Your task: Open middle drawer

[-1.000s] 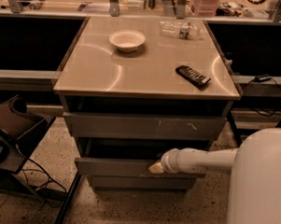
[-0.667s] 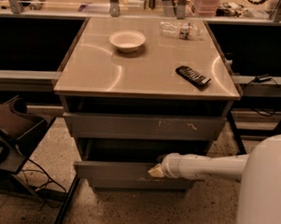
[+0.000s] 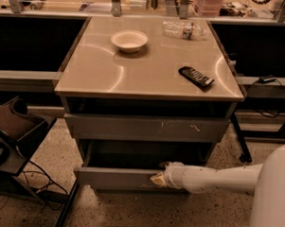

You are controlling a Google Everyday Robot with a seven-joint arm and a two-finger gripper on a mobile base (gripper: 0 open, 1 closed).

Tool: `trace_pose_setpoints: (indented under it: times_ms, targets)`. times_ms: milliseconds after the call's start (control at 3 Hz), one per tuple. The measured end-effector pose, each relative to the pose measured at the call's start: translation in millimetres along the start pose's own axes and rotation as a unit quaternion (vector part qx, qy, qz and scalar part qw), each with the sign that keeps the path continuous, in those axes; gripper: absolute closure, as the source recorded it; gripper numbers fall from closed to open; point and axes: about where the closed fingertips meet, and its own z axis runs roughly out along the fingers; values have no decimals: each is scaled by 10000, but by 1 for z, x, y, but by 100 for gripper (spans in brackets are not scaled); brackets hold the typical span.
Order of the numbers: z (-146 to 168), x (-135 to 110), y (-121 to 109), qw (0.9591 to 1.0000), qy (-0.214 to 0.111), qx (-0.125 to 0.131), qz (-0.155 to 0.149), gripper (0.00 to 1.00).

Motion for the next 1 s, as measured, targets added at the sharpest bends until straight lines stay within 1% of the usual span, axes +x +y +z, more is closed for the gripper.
trace_pose_setpoints:
  times_ms: [333, 667, 1000]
  targets:
    - [-16, 7, 15, 10000, -41, 36, 2, 100]
    - [-17, 7, 15, 10000, -42, 36, 0, 100]
    - [-18, 15, 25, 9998, -112, 10, -134, 100]
